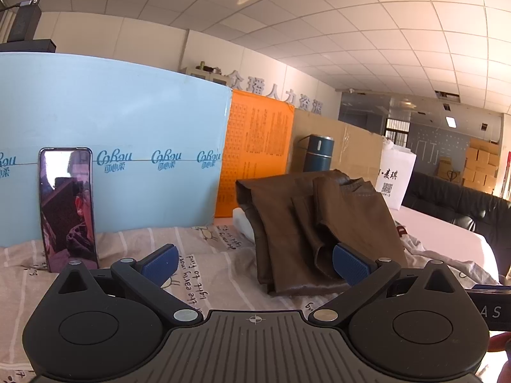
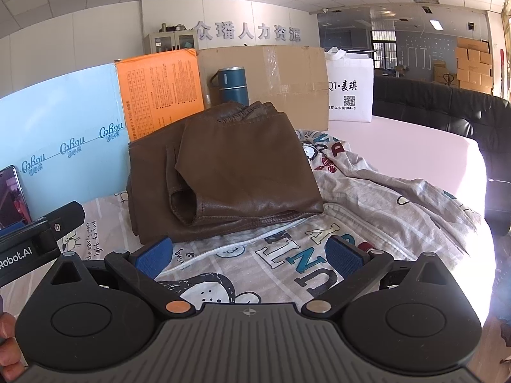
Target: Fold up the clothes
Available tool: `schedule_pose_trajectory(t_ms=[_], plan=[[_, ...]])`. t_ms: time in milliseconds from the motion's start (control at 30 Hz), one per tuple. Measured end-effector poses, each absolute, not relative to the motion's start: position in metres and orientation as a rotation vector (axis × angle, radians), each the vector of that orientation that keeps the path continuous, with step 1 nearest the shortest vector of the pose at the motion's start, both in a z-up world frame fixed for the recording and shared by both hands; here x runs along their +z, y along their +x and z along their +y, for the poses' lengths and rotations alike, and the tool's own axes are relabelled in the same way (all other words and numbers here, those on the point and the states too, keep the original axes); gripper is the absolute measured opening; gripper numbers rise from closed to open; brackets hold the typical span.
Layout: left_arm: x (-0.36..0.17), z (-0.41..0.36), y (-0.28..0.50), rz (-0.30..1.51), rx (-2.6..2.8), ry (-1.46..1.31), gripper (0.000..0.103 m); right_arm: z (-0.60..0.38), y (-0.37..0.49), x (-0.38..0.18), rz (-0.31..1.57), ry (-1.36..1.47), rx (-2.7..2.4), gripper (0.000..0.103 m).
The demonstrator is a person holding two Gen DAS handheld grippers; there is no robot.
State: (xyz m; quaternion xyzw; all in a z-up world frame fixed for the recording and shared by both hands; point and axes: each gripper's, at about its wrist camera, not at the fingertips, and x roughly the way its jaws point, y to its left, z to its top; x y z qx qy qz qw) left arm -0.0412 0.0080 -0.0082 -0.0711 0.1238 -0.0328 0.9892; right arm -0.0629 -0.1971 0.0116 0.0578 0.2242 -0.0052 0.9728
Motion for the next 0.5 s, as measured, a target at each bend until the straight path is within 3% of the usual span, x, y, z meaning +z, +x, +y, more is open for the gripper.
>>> schedule_pose_trajectory(t_ms=[500], plan=[[-0.0094, 0.0055, -0.0414, 0.248, -0.072, -0.130, 0.103, -0.1939, -0.0558, 0.0121, 0.485, 0.069, -0.036, 0.103]])
